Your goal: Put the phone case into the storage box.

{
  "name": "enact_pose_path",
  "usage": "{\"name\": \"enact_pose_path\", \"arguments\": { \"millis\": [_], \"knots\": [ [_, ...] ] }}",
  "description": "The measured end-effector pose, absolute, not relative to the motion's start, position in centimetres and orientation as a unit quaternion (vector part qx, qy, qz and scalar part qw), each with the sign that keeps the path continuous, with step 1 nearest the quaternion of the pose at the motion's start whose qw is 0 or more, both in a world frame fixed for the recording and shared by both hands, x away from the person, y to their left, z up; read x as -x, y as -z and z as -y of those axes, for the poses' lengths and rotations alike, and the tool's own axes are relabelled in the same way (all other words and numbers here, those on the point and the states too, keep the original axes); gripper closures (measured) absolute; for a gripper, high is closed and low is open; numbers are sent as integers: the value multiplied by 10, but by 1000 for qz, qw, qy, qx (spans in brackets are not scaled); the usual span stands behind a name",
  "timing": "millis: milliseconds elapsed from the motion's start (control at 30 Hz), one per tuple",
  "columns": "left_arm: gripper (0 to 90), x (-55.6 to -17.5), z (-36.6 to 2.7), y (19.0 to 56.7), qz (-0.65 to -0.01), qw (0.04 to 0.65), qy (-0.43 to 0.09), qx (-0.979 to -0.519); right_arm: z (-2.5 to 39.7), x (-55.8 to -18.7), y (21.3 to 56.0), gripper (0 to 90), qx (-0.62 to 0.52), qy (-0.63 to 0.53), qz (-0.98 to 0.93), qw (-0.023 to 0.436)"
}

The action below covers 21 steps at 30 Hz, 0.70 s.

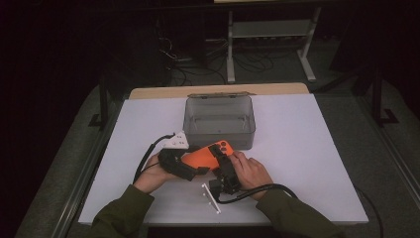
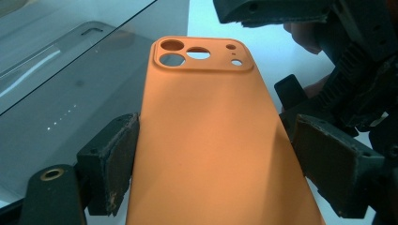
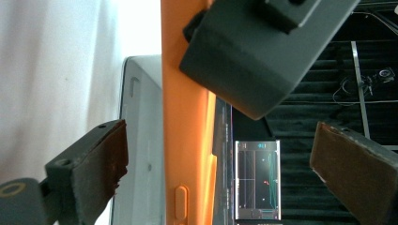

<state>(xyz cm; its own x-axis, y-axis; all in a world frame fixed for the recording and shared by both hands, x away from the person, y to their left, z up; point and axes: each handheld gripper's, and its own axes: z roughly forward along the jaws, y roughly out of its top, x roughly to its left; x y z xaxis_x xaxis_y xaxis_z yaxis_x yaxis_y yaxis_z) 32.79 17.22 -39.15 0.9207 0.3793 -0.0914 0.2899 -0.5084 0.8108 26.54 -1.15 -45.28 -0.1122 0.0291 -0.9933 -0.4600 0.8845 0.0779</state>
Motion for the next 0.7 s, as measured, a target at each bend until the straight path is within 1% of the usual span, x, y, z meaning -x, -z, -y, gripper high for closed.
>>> {"name": "enact_pose_path", "arguments": {
  "millis": [233,333,467,700],
  "knots": [
    [168,-328,-172,391,-194,458,-50,-866,10,-265,454,82,148,-183,-724,648],
    [168,-328,-173,391,-194,457,-52,-866,10,-263,454,137,147,-182,-725,648],
    [167,-329,-174,391,-198,458,-53,-865,10,-260,455,175,147,-183,-722,651],
    [168,-330,-174,391,-198,459,-52,-865,9,-259,456,272,140,-179,-728,647]
  ]
}}
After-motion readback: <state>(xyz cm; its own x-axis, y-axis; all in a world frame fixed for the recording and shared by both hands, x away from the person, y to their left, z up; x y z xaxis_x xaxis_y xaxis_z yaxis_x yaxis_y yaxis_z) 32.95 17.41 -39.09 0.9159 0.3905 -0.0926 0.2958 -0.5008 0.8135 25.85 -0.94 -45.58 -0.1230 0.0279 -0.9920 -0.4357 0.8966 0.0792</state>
